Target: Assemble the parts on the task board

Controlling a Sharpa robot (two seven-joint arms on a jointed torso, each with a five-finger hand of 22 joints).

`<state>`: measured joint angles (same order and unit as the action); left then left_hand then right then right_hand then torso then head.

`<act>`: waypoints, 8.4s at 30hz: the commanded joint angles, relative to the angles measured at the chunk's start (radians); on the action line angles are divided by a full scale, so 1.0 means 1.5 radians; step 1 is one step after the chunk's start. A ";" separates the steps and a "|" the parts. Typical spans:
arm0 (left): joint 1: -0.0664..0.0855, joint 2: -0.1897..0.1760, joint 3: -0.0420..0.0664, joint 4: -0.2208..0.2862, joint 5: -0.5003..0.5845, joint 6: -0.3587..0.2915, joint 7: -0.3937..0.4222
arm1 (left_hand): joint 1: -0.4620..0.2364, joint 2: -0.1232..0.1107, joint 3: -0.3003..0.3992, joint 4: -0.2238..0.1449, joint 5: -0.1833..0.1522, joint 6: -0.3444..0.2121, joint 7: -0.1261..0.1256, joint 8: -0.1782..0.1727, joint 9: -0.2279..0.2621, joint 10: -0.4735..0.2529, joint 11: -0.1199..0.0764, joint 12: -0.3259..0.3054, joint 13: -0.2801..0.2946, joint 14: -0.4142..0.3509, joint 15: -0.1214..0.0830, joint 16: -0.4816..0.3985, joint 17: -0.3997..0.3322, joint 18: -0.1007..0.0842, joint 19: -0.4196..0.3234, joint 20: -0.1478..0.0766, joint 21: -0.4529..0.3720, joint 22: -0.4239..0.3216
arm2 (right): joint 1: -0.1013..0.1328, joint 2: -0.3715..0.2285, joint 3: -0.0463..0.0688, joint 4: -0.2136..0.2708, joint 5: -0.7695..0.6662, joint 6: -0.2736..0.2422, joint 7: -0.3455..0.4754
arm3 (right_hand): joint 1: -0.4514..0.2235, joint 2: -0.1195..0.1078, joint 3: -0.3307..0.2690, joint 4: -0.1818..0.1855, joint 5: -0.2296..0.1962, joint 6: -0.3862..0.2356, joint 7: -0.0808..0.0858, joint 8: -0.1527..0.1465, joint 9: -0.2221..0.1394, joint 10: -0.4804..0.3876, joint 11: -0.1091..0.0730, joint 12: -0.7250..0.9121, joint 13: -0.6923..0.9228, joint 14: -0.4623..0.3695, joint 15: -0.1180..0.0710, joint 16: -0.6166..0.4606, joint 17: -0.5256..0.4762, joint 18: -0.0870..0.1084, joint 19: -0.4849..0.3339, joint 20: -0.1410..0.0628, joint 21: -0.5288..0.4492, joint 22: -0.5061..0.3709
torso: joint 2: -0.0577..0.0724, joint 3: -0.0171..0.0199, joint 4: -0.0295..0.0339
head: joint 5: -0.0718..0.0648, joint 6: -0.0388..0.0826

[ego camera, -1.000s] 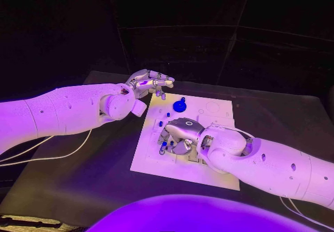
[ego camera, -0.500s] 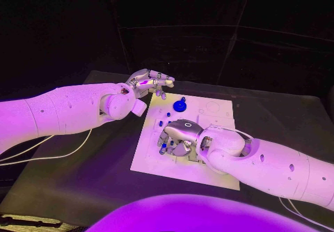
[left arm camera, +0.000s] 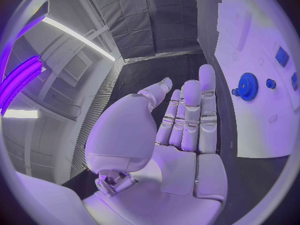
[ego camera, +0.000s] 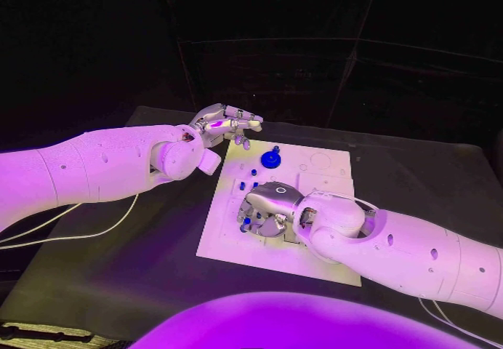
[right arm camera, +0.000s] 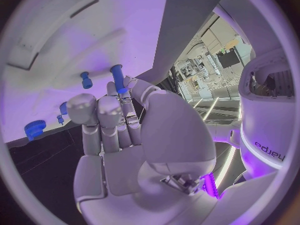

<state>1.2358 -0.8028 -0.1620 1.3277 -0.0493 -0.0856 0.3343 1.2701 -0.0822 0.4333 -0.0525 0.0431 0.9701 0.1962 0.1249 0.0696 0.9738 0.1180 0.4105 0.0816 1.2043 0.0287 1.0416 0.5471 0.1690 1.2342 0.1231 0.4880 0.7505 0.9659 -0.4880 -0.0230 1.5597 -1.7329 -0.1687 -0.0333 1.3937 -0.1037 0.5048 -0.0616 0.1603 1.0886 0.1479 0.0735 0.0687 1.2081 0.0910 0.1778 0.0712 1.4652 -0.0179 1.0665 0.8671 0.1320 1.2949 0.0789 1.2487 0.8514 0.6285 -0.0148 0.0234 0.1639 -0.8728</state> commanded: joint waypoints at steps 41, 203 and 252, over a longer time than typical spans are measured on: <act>0.001 -0.014 0.000 0.003 0.002 0.007 0.002 | 0.002 0.003 0.001 -0.003 0.004 -0.005 -0.001 0.004 -0.001 -0.005 0.001 0.006 -0.001 -0.005 0.001 0.000 -0.002 0.008 0.003 0.002 -0.002 -0.002 | 0.024 -0.273 -0.001 0.142 0.381 -0.174 -0.021 | -0.096 -0.022 -0.161 0.040 0.053 -0.010 -0.027 0.033 0.008 0.078 -0.044 0.229 0.132 0.014 -0.025 0.035 0.025 -0.004 0.011 -0.015 0.000 0.004 | -0.009 -0.0003 -0.0153 | -0.074 0.024; -0.003 -0.029 -0.004 0.007 0.002 0.035 -0.026 | 0.001 -0.001 0.002 -0.006 0.005 -0.009 0.000 0.005 -0.001 -0.010 0.001 0.009 -0.003 -0.010 0.001 -0.003 -0.013 0.008 0.003 0.002 -0.005 -0.004 | -0.041 -0.289 -0.003 0.212 0.031 -0.043 -0.414 | -0.268 -0.036 -0.455 0.240 0.020 -0.068 -0.053 0.242 0.176 0.061 -0.065 0.583 0.637 0.026 -0.038 0.158 0.208 -0.025 0.046 -0.029 0.081 0.146 | -0.007 -0.0029 -0.0236 | -0.119 0.024; -0.004 -0.030 -0.005 0.008 -0.002 0.046 -0.039 | 0.001 -0.001 0.003 -0.006 0.005 -0.011 0.000 0.005 -0.001 -0.012 0.002 0.009 -0.004 -0.012 0.002 -0.003 -0.015 0.008 0.002 0.002 -0.005 -0.005 | -0.041 -0.282 -0.003 0.204 0.074 -0.093 -0.401 | -0.093 0.057 -0.425 0.173 0.164 -0.063 -0.056 0.225 0.204 0.067 -0.069 0.564 0.647 0.028 -0.041 0.162 0.224 -0.026 0.046 -0.033 0.085 0.156 | -0.006 -0.0034 -0.0231 | -0.122 0.025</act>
<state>1.2291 -0.8476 -0.1703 1.3380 -0.0503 -0.0305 0.2745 1.2701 -0.0822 0.4390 -0.0581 0.0431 0.9630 0.1962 0.1286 0.0688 0.9630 0.1216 0.4219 0.0777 1.1938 0.0322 1.0416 0.5250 0.1689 1.2342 0.1231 0.4842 0.7452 0.9056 -0.9084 -0.0256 1.8643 -1.6242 -0.2534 -0.6384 1.2350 -0.0287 -0.1344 0.2022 0.3944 0.9956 0.0655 0.4120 0.3729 1.3145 -0.0159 1.0299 1.0424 1.4686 -0.0753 1.3131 1.2038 0.1085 1.3687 0.0298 1.3774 1.0857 0.6194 -0.0196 -0.0108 -0.0181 -0.8363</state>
